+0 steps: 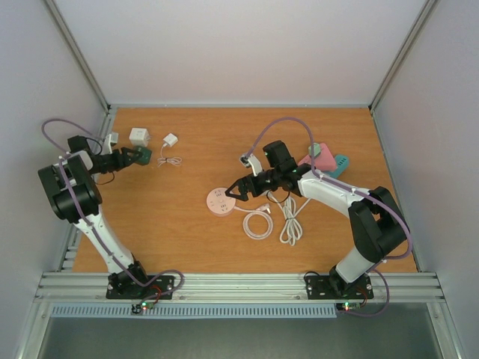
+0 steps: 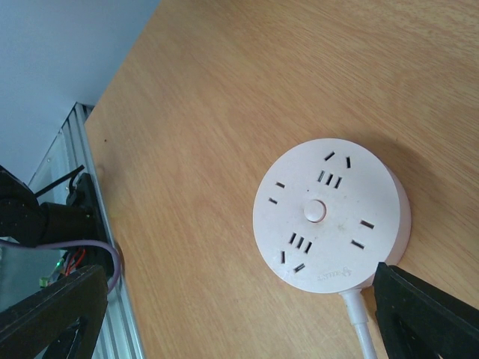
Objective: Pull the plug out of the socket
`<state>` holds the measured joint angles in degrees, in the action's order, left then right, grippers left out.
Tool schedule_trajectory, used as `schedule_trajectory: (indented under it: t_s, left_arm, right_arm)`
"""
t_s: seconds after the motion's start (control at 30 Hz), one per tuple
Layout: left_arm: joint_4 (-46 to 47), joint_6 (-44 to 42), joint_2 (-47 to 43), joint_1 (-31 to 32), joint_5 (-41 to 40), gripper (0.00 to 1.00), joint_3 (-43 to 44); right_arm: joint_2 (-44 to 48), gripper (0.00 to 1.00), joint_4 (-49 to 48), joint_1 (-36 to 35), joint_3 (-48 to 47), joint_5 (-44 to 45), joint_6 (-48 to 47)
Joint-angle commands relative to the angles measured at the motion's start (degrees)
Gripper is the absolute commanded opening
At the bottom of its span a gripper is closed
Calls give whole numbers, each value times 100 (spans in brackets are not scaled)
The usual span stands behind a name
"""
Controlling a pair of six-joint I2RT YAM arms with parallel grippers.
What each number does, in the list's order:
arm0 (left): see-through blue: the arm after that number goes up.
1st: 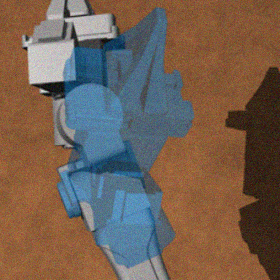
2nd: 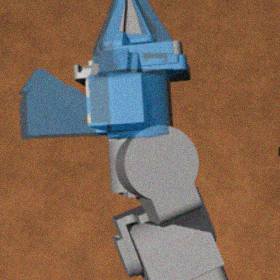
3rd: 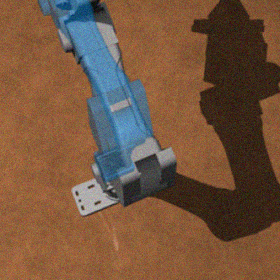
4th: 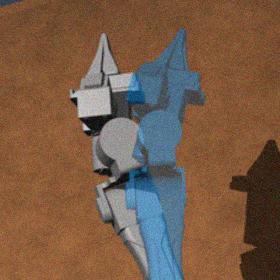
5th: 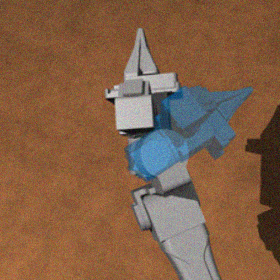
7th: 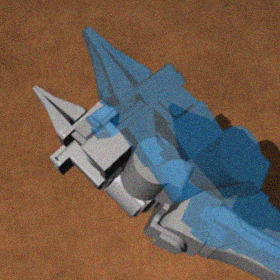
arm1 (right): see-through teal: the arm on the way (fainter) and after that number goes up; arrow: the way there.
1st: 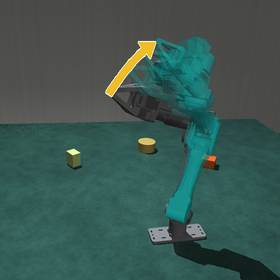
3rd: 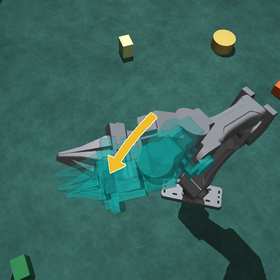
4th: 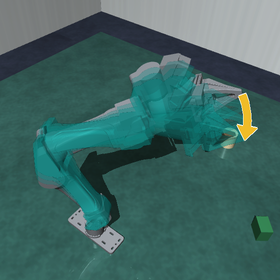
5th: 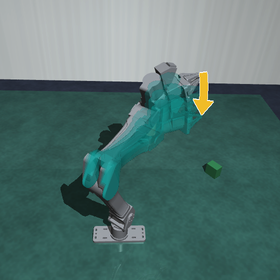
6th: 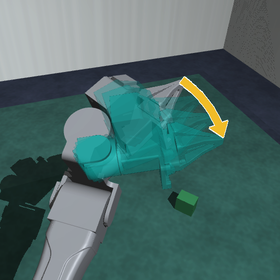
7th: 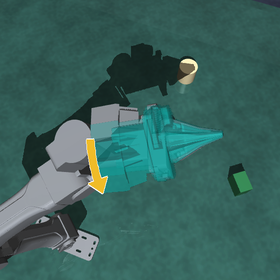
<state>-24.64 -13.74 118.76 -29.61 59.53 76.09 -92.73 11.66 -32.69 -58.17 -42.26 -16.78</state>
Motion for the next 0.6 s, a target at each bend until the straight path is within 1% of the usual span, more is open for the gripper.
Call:
schedule_trajectory:
  t_s: [0.0, 0.07, 0.2, 0.33, 0.4, 0.57]
  left_arm:
    - [147, -72, 80, -39, 72, 55, 161]
    - [167, -110, 58, -45, -29, 62, 127]
    - [291, -14, 17, -75, -203, 72, 58]
    - [519, 251, -20, -145, -356, 88, -24]
    - [602, 304, -77, -165, -495, 89, -80]
    - [771, 457, -217, -173, -1016, 87, -176]
  right_arm:
    - [-52, 98, 51, 24, 7, 22, -120]
    - [-48, 98, 68, 25, 8, 40, -137]
    - [-4, 98, 86, 18, -1, 102, -168]
    - [7, 98, 116, 18, -1, 139, -186]
    - [8, 98, 117, 21, -1, 139, -186]
    - [9, 98, 117, 18, -9, 147, -172]
